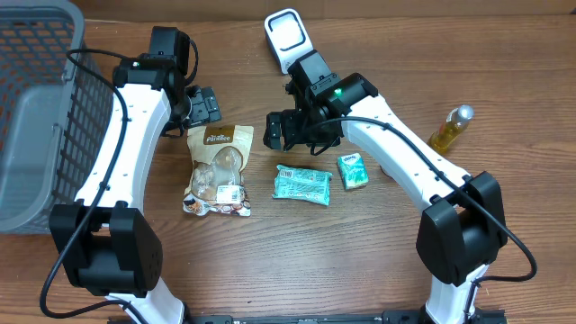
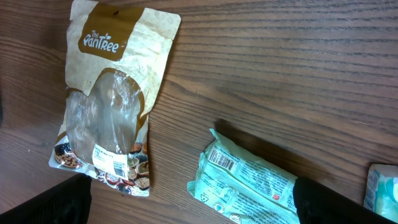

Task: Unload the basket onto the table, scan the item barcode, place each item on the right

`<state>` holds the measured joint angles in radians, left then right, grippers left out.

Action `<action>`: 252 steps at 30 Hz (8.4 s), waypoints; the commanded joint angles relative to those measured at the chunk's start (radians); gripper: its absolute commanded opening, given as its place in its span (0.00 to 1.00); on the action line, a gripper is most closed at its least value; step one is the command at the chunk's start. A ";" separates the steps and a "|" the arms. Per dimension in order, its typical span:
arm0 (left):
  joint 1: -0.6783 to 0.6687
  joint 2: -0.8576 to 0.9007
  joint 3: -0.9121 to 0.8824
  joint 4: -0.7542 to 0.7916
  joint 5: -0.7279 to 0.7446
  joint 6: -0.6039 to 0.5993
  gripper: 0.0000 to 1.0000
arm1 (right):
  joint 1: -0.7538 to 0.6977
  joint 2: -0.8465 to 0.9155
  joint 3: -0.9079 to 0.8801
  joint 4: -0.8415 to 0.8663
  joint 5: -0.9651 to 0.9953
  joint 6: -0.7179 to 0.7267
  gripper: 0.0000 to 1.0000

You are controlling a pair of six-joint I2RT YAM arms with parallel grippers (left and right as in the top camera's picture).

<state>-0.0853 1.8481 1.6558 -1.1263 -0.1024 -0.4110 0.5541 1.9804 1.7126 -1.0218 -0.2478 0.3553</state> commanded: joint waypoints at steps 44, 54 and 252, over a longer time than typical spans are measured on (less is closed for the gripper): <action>-0.071 -0.002 -0.006 -0.075 0.144 0.076 0.05 | -0.002 -0.005 0.002 0.062 -0.015 0.004 1.00; -0.062 0.001 -0.088 -0.059 0.010 0.030 0.11 | 0.015 0.019 0.001 -0.040 0.000 0.064 0.72; 0.109 0.200 0.243 0.017 0.036 0.163 1.00 | 0.053 -0.087 0.124 0.268 0.280 -0.823 0.04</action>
<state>0.0261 2.0483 1.8896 -1.1099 -0.0505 -0.2409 0.6083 1.9133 1.8172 -0.7841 -0.1188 -0.2680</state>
